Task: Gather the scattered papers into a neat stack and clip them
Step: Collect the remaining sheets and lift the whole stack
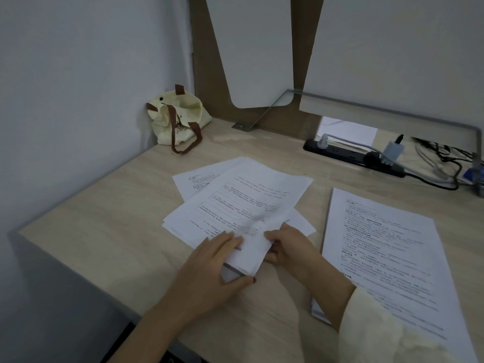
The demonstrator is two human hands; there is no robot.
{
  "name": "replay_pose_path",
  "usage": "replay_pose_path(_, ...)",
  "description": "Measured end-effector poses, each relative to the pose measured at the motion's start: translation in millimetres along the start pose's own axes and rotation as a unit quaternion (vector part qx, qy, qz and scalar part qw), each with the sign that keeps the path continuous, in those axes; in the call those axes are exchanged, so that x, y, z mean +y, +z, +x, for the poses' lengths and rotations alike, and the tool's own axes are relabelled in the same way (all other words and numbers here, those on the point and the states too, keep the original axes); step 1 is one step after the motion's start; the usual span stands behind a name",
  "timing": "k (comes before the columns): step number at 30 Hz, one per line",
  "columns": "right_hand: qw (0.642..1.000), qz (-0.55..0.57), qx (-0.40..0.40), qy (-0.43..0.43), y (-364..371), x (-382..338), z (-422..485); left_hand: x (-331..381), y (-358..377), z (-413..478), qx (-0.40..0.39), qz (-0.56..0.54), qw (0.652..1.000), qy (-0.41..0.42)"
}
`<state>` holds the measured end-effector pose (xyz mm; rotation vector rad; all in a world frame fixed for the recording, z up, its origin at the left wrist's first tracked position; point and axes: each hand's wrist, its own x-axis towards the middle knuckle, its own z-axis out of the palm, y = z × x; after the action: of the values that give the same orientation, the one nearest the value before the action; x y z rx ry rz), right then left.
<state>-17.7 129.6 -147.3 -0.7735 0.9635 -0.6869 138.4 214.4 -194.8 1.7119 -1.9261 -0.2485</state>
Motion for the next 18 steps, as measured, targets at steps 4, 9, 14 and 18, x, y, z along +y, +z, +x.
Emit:
replay_pose_path(4, 0.994, 0.079, -0.007, -0.082, -4, -22, -2, -14, -3, 1, 0.074, 0.02, 0.994, -0.073)
replay_pose_path(9, 0.975, 0.189, -0.041, -0.107, -5, -38, -5, -23, -9, 12, 0.007, 0.038, 0.992, -0.118)
replay_pose_path(14, 0.97, 0.229, -0.045, -0.071, 8, -20, 1, -28, -13, 6, -0.019, 0.114, 0.989, -0.094)
replay_pose_path(18, 0.991, 0.097, -0.096, 0.019, 31, -5, -2, -37, -25, -15, 0.057, 0.128, 0.988, -0.058)
